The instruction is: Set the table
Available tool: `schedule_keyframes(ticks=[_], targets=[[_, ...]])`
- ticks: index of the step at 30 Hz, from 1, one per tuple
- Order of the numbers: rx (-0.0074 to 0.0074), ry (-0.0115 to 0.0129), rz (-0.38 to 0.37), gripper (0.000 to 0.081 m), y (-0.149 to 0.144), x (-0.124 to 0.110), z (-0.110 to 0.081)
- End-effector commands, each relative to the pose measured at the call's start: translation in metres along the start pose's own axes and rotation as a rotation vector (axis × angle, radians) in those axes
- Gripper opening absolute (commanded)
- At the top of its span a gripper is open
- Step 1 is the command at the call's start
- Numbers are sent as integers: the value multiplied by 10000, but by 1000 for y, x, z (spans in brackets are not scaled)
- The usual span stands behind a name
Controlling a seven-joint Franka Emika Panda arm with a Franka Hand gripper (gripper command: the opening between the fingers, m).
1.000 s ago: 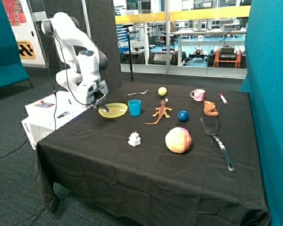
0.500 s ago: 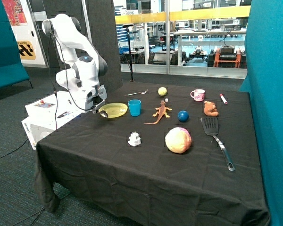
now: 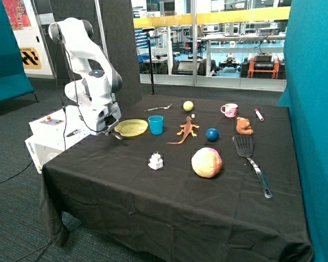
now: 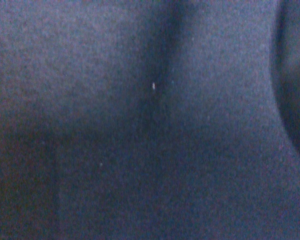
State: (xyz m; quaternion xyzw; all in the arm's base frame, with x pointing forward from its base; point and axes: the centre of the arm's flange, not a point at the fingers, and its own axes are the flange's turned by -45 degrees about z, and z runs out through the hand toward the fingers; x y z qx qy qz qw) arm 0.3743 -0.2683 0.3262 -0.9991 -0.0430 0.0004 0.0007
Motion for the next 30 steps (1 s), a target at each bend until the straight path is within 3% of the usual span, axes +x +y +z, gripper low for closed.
schedule_keyframes(ticks=[1, 22, 30], targets=[[-13, 6, -99, 0, 3, -6, 9], [-13, 7, 138, 0, -13, 15, 24], [-13, 7, 271, 0, -6, 18, 25]])
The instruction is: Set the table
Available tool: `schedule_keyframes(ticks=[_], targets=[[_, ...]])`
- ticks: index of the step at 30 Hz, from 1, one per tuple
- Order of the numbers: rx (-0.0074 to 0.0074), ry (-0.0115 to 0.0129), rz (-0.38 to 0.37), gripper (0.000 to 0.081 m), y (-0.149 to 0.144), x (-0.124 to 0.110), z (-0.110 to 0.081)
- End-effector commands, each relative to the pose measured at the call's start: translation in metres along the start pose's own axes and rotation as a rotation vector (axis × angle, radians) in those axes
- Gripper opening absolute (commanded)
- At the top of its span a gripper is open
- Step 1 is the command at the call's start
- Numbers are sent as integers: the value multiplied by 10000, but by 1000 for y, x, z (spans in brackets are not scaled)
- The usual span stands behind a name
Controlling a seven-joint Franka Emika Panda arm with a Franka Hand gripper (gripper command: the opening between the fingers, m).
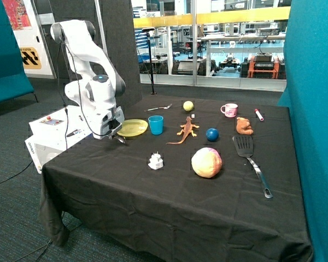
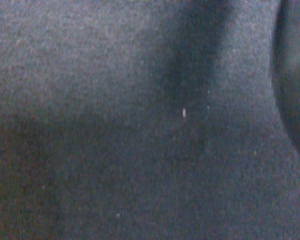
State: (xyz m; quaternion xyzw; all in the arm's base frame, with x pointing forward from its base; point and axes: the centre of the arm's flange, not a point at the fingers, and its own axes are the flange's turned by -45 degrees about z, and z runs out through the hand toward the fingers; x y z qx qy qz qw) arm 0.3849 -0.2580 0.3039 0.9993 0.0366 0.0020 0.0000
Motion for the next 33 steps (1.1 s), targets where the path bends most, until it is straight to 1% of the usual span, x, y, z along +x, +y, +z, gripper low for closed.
schedule_keyframes(ticks=[1, 4, 6, 11, 25, 33], targets=[[2, -39, 189, 0, 5, 6, 3], [2, -39, 308, 0, 12, 5, 3], [2, -39, 191, 0, 18, 4, 2], [2, -39, 222, 0, 22, 2, 2], [2, -39, 155, 0, 24, -1, 2], [2, -39, 118, 0, 20, 0, 10]])
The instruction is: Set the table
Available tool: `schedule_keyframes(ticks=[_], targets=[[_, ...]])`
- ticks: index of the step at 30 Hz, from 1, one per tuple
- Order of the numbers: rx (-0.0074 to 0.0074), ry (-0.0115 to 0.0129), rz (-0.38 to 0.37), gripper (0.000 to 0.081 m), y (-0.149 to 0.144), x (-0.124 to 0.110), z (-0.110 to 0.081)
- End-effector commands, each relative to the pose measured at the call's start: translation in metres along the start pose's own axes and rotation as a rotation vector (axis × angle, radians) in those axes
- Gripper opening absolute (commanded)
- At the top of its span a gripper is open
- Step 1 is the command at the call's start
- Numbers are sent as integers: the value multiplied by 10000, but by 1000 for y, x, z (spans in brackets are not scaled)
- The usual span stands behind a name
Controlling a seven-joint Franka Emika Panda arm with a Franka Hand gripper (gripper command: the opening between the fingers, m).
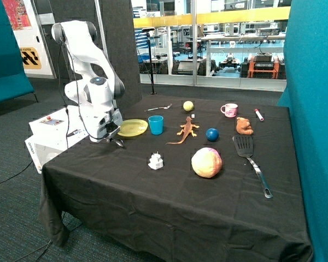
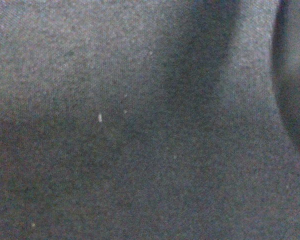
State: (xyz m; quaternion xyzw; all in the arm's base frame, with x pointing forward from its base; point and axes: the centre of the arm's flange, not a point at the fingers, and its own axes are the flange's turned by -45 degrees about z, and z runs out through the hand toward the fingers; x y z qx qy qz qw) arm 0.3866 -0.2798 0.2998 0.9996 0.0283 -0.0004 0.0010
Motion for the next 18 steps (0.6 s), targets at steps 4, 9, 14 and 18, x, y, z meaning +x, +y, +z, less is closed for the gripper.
schedule_keyframes(ticks=[4, 9, 14, 18], targets=[[20, 9, -87, 0, -6, 1, 10], [20, 9, -118, 0, -10, 3, 13], [20, 10, -276, 0, -15, 6, 13], [20, 10, -377, 0, -18, 8, 12]])
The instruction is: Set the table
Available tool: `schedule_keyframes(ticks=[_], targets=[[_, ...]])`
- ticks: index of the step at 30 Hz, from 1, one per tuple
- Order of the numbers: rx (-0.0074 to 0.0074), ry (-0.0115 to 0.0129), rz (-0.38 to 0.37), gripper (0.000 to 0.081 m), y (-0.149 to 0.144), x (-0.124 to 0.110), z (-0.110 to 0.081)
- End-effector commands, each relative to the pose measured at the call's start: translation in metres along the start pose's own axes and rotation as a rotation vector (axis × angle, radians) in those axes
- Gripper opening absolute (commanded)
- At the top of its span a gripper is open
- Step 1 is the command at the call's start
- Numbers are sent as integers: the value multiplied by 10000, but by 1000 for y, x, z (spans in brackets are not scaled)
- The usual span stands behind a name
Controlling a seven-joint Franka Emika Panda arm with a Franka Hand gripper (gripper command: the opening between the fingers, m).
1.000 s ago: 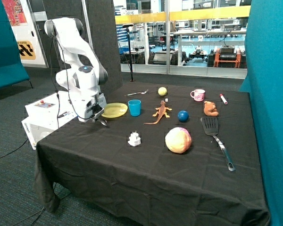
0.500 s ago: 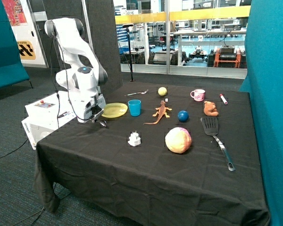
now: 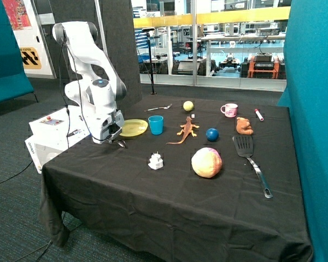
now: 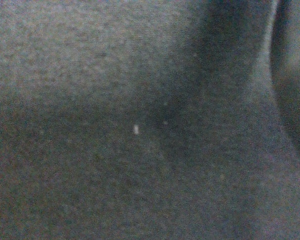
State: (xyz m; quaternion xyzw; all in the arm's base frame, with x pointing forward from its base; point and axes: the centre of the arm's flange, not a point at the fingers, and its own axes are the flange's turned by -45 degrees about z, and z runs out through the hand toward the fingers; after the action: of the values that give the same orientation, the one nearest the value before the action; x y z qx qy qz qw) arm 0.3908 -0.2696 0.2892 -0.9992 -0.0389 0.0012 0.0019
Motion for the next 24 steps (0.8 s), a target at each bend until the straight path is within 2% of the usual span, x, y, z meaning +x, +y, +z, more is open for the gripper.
schedule_keyframes(ticks=[1, 19, 20, 21, 24], targets=[[-39, 22, -180, 0, -9, 4, 1], [-39, 23, -60, 0, -9, 4, -3], [-39, 23, -34, 14, -9, 3, -3], [-39, 23, -30, 62, -9, 3, -3], [-39, 23, -53, 258, -11, 2, -3]])
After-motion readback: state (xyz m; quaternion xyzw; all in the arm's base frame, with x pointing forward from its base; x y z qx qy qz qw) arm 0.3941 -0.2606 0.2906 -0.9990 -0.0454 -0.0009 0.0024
